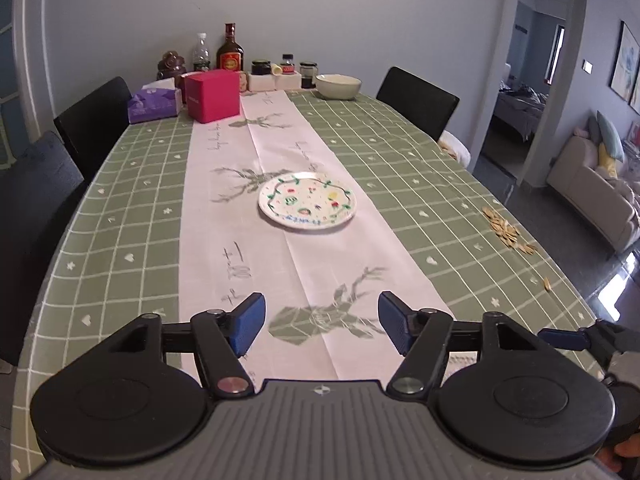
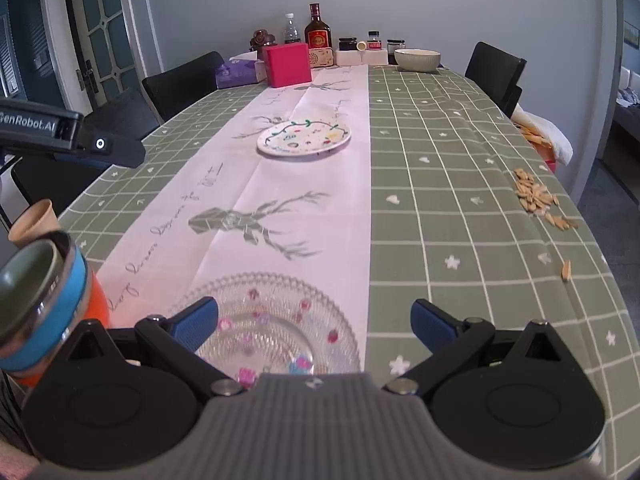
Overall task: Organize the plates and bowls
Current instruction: 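Close both grippers on the white painted plate's rim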
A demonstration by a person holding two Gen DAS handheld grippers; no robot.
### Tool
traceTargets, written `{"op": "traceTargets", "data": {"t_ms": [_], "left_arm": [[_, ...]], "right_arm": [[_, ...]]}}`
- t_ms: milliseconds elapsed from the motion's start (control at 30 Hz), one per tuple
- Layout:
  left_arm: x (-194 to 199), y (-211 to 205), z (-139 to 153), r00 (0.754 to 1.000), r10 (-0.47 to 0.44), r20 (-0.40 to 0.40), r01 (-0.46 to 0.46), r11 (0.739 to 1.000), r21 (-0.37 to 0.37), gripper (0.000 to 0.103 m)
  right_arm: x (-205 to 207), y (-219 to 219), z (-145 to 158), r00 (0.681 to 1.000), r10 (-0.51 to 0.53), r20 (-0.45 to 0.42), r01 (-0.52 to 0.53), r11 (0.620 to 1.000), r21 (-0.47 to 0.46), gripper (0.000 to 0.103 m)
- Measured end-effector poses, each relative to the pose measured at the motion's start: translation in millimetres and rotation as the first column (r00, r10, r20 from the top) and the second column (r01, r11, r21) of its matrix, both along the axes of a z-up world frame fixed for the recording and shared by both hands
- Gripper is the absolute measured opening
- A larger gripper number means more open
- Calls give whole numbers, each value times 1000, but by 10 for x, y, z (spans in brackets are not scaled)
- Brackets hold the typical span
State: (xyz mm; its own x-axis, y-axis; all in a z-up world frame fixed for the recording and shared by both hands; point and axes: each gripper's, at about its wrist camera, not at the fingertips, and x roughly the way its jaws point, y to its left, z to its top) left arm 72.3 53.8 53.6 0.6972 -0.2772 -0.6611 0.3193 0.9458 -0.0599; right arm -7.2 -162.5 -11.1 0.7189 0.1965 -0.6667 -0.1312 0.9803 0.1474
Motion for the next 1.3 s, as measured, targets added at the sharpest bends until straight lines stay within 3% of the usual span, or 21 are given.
{"op": "traceTargets", "data": {"t_ms": [267, 433, 533, 633, 733, 833, 1033, 1300], "left_arm": [[411, 27, 79, 997, 70, 34, -72, 996, 54, 77], [870, 116, 54, 994, 105, 1, -105, 993, 45, 79], [1224, 172, -5, 992, 118, -35, -115, 991, 75, 79], [1622, 275, -107, 975, 176, -137, -169, 984, 62, 79], [1918, 381, -226, 958, 168, -233, -177, 984, -19, 76], [2148, 392, -362, 953, 162, -257, -190, 978, -87, 76], [2552, 334, -725, 919, 205, -336, -268, 951, -155, 72], [2733, 129, -895, 924, 208, -320, -276, 943, -185, 69]], "right_arm": [[829, -173, 475, 1000, -4, -3, 4, 997, 73, 100], [1578, -302, 545, 999, -26, -33, 32, 975, 219, 100], [1993, -370, 449, 998, -27, -63, 45, 953, 299, 97], [2304, -419, 286, 996, -50, -79, 76, 925, 372, 91], [2553, -497, 99, 990, -97, -101, 133, 868, 478, 91], [2767, -545, -94, 984, -124, -126, 175, 803, 570, 83], [3094, -547, -578, 956, -177, -235, 290, 704, 649, 68], [3222, -502, -797, 963, -117, -242, 256, 672, 695, 66]]}}
